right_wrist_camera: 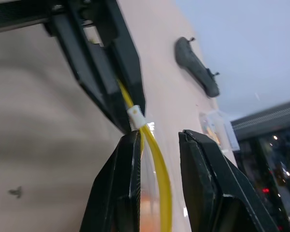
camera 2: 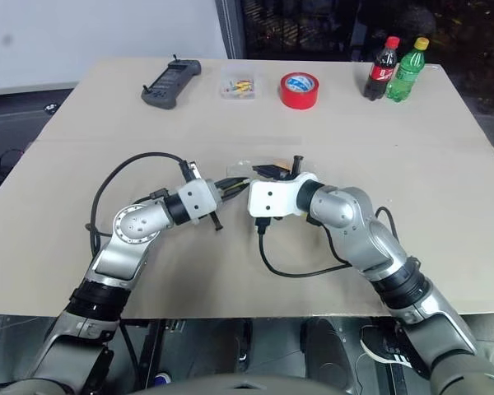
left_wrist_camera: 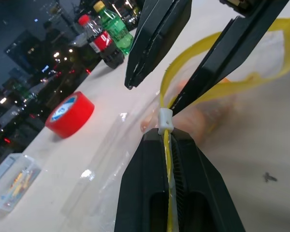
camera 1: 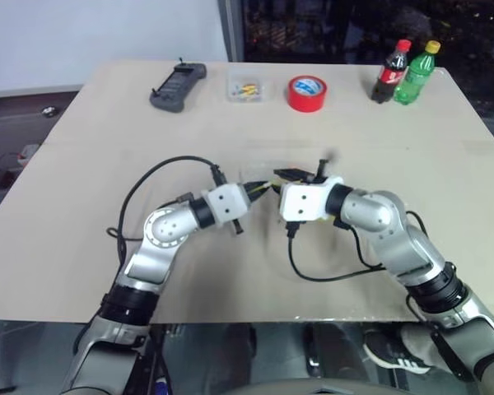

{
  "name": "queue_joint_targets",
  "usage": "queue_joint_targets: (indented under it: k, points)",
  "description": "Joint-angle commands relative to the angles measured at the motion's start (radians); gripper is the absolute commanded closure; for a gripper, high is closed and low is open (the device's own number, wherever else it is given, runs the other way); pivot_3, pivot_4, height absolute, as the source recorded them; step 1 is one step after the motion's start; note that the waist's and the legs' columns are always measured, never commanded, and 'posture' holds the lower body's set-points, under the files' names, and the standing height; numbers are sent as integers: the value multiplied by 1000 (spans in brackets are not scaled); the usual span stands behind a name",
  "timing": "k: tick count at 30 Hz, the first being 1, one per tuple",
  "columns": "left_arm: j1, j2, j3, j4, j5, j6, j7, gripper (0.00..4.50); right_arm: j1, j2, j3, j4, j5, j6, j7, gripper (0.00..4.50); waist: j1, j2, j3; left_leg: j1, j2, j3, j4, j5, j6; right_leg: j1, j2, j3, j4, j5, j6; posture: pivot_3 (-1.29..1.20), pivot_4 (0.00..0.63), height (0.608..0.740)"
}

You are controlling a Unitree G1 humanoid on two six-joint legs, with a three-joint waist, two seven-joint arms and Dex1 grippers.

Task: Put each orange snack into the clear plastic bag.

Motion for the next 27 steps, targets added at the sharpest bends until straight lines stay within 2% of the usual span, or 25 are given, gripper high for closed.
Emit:
queue_joint_targets:
  k: [1,27]
  points:
    - [-1,8,8,-50,-5,-18,5,4500,-26,3,-4,-31,9,-30,26,3236,0,0,0,0,0,0,0,0,0,0,0,0,0,0,0,0,150,740]
    - [2,22,-4,-39,37,-86,36,4500,-66,65,-4,56,-7,-67,44,3236,0,0,0,0,0,0,0,0,0,0,0,0,0,0,0,0,150,740]
